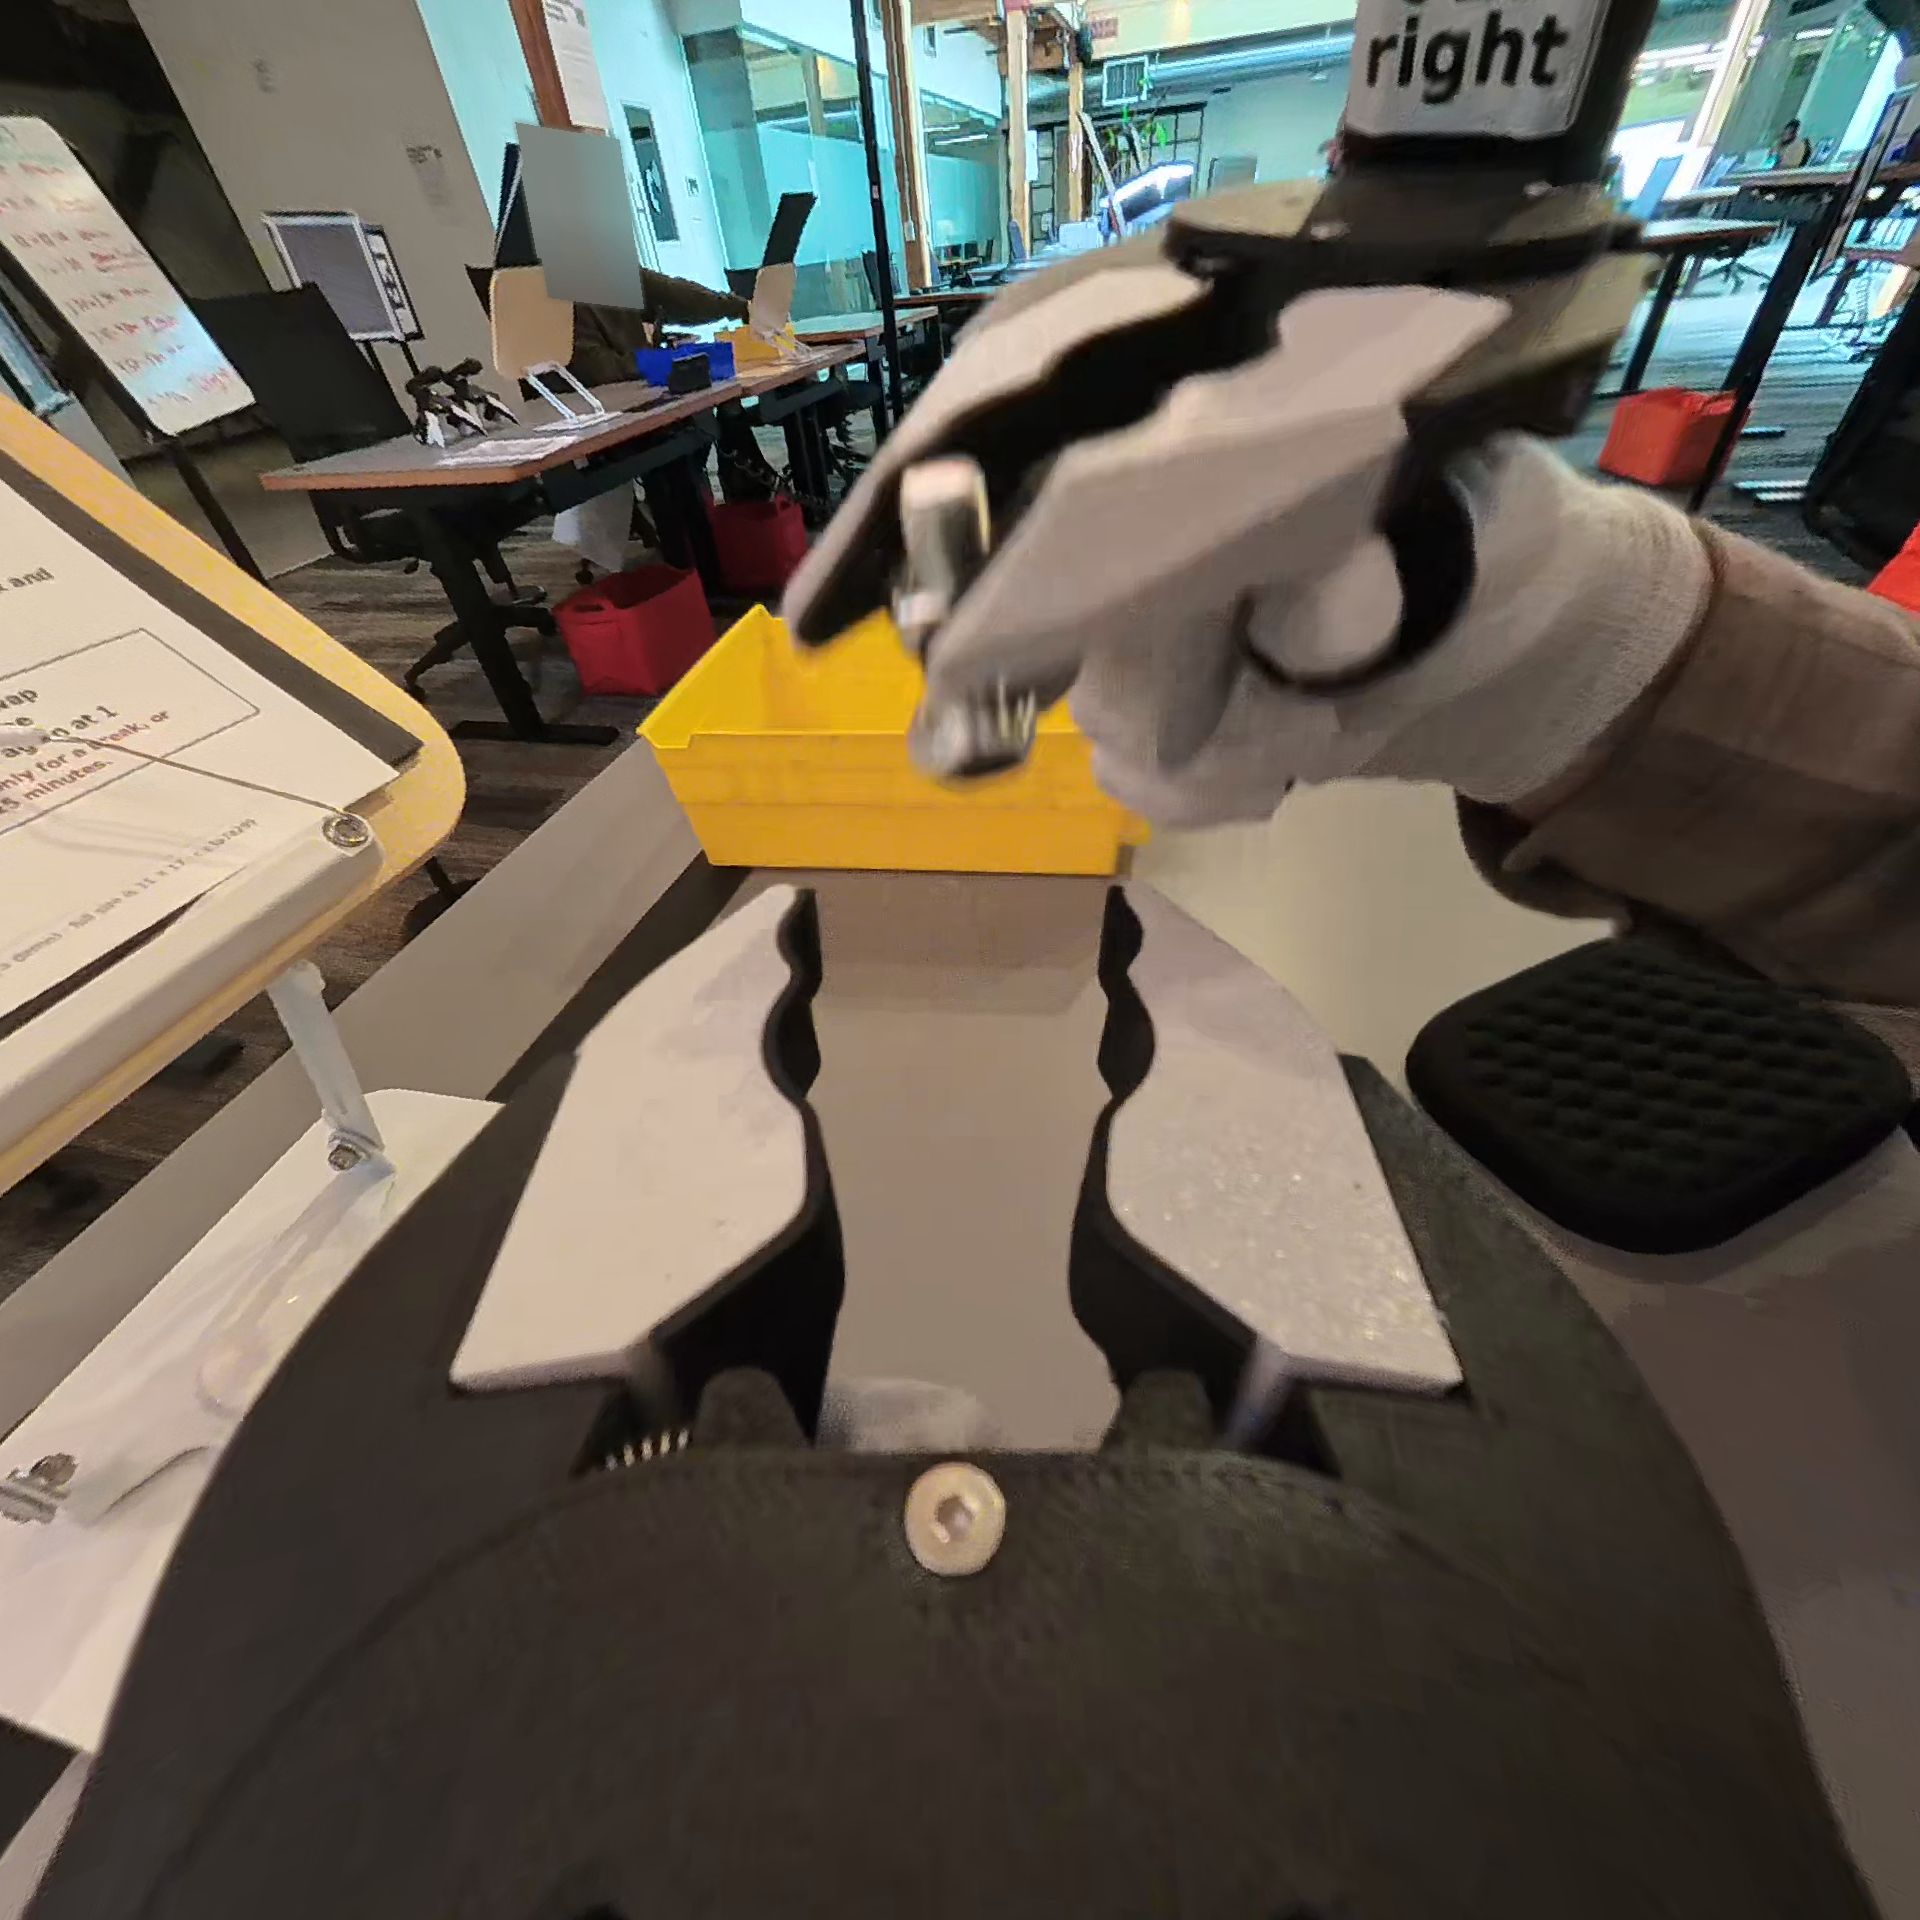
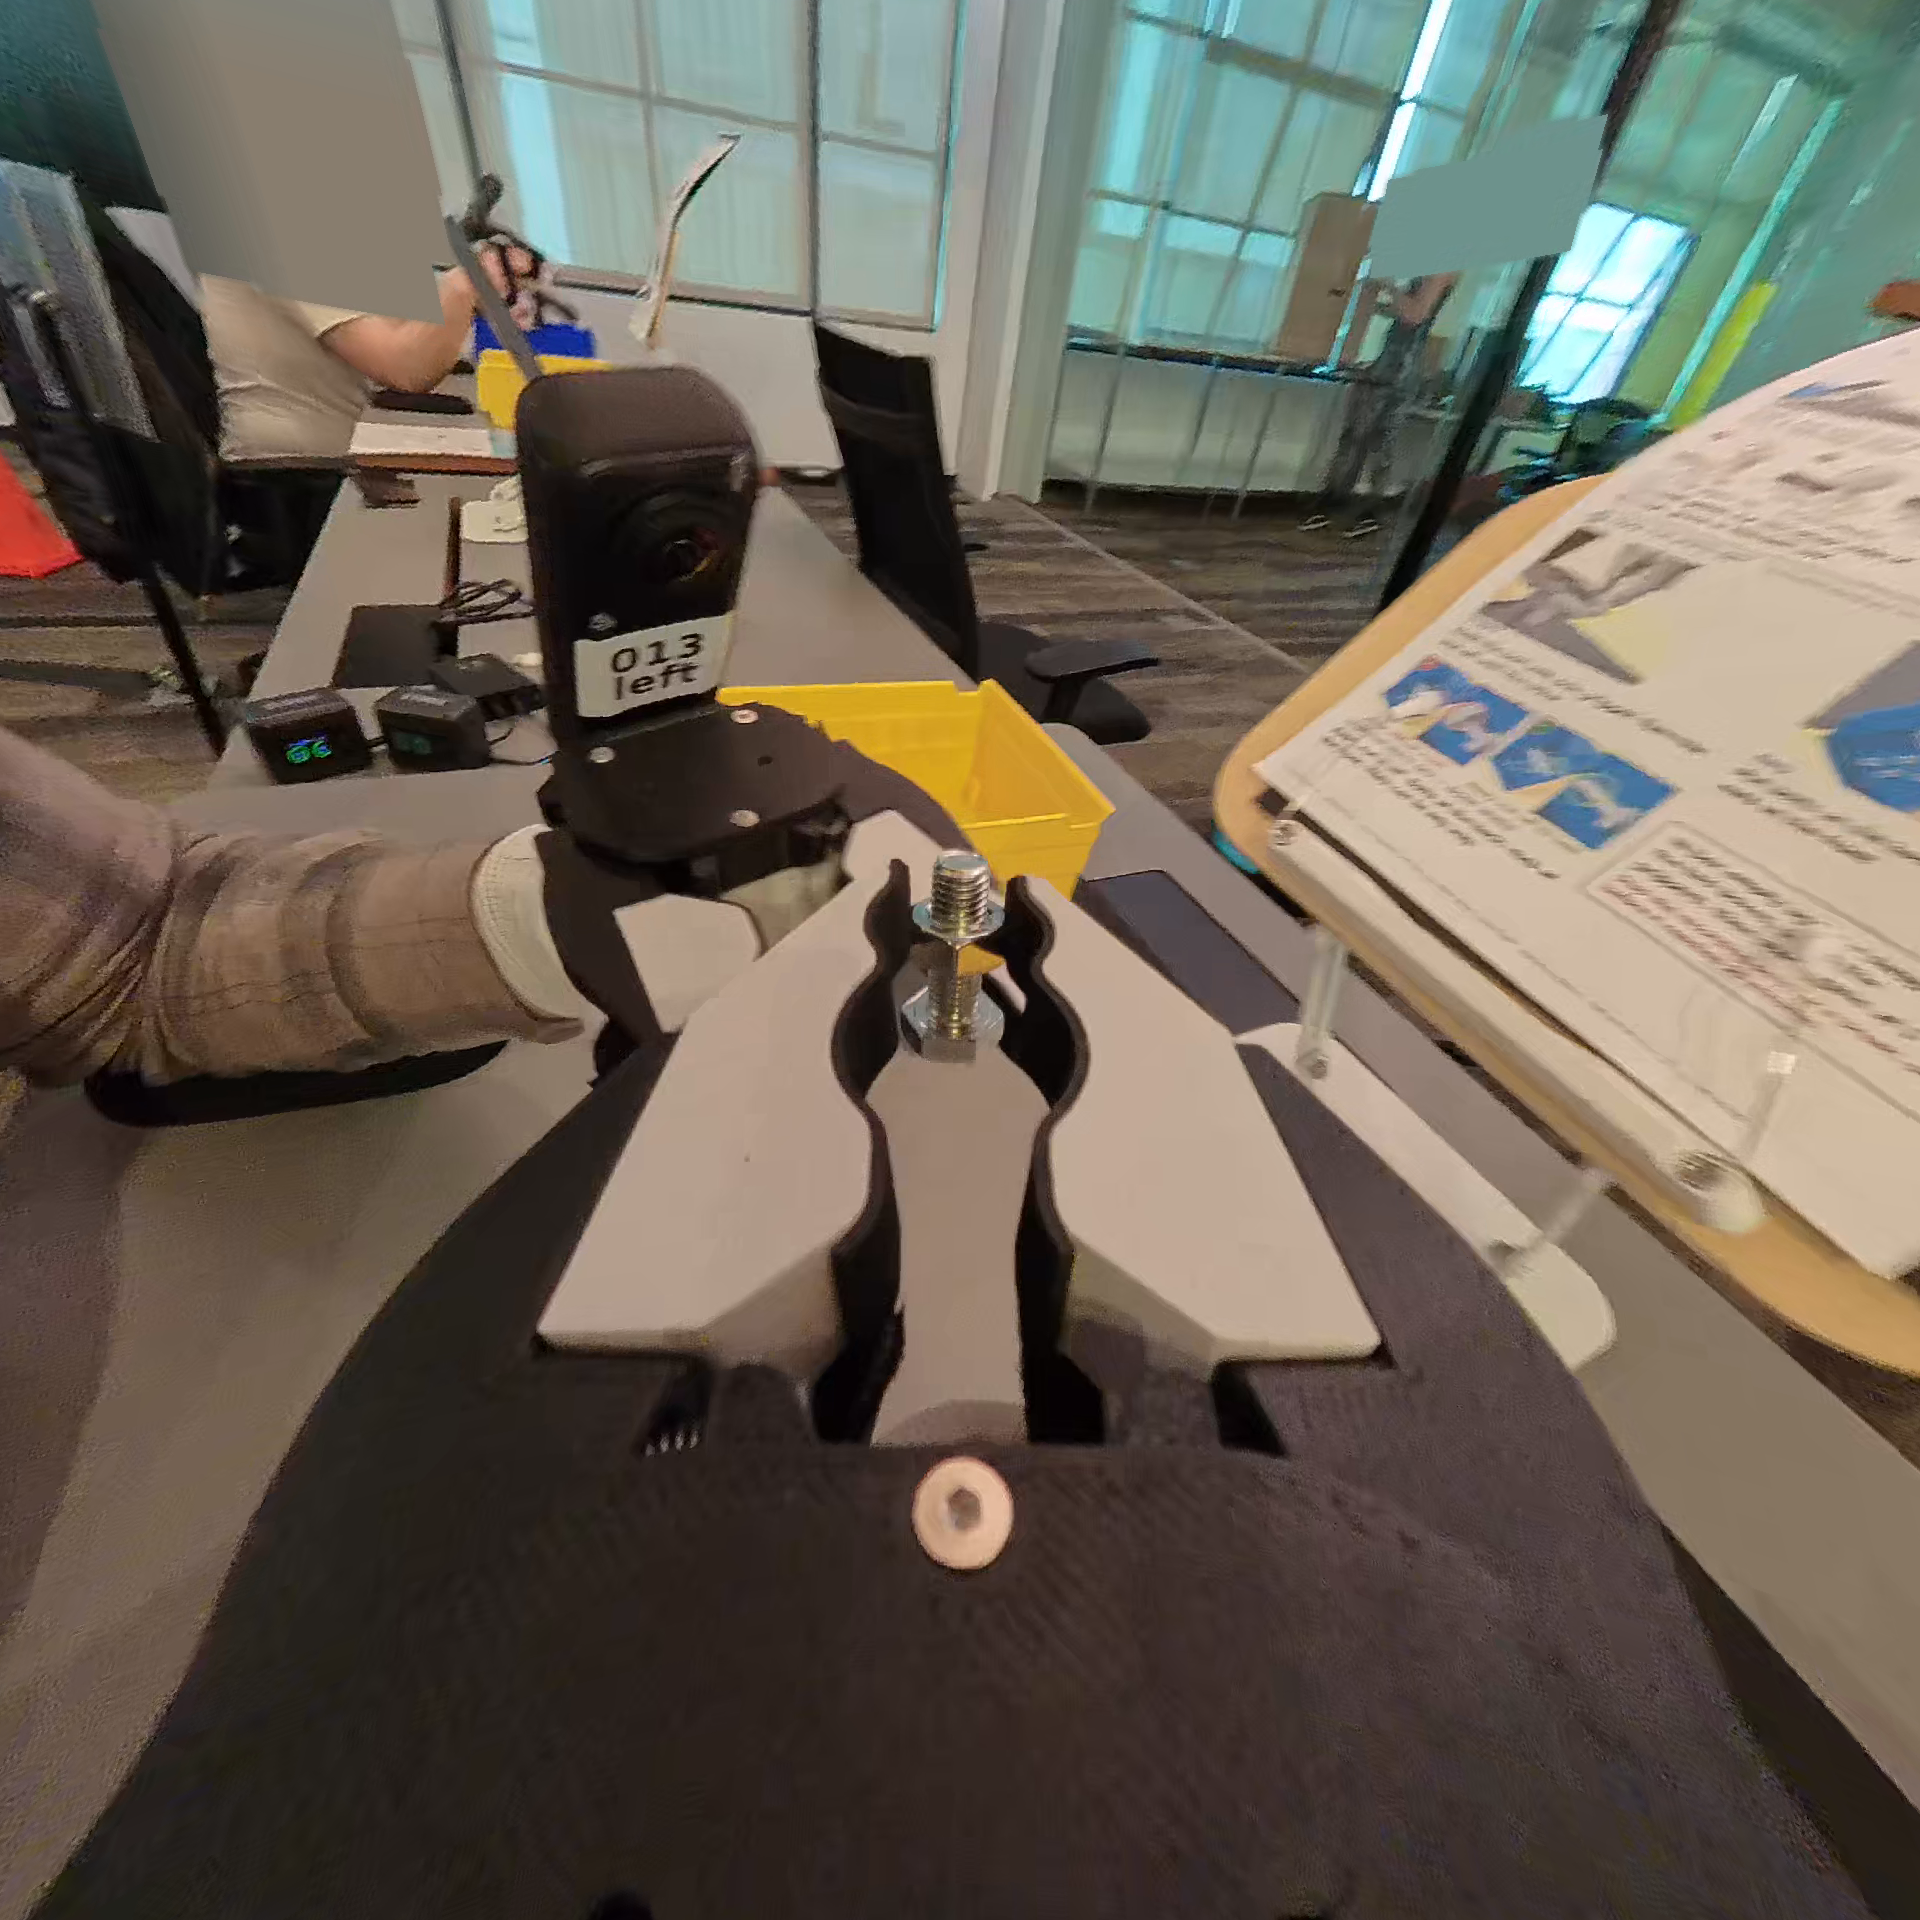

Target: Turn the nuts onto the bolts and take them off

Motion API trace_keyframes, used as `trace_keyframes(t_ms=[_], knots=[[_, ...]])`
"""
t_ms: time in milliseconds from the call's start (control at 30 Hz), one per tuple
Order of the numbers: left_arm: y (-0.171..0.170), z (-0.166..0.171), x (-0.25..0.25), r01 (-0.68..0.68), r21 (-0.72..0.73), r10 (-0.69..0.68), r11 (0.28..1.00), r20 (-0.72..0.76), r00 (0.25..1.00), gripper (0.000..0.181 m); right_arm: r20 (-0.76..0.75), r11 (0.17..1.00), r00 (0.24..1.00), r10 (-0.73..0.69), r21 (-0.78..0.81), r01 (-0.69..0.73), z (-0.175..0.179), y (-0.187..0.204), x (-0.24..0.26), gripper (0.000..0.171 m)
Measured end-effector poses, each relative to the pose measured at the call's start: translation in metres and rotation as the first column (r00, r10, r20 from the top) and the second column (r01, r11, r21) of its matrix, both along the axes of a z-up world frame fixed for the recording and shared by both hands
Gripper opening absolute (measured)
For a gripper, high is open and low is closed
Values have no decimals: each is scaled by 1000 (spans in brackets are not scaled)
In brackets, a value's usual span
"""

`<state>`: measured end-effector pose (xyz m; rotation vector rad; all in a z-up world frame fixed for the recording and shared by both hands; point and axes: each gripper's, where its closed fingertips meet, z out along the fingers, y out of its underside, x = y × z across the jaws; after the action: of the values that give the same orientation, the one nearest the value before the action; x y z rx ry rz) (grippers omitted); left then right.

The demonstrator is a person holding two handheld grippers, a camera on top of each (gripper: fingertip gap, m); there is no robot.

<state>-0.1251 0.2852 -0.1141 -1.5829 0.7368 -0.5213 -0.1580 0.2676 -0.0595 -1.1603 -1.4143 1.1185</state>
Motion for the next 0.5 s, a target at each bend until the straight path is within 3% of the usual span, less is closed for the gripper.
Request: trace_keyframes(t_ms=[67,133,167,233,300,367,500], knots=[[-1,3,-2,0,20,0,1000,2,1000,36,-5,997,997,-82,-1,82,9,29,27,16],[-3,3,-3,18,20,-18,1000,-3,1000,3,38,970,970,-242,38,241,9,76,64,16],[-3,2,-4,16,21,-16,1000,-13,1000,0,96,940,936,-338,78,332,1,106,87,16],[-4,-1,-4,26,14,-26,1000,-38,999,0,253,840,801,-542,168,515,-30,169,142,16],[-3,-2,-5,20,14,-19,1000,-48,999,0,381,718,613,-692,268,643,-67,224,199,16],[-3,-4,-4,22,12,-21,1000,-50,999,0,481,645,482,-732,261,718,-104,259,242,16],[2,-13,-4,15,-8,-15,1000,-64,998,0,602,527,302,-739,238,816,-166,303,295,16]])
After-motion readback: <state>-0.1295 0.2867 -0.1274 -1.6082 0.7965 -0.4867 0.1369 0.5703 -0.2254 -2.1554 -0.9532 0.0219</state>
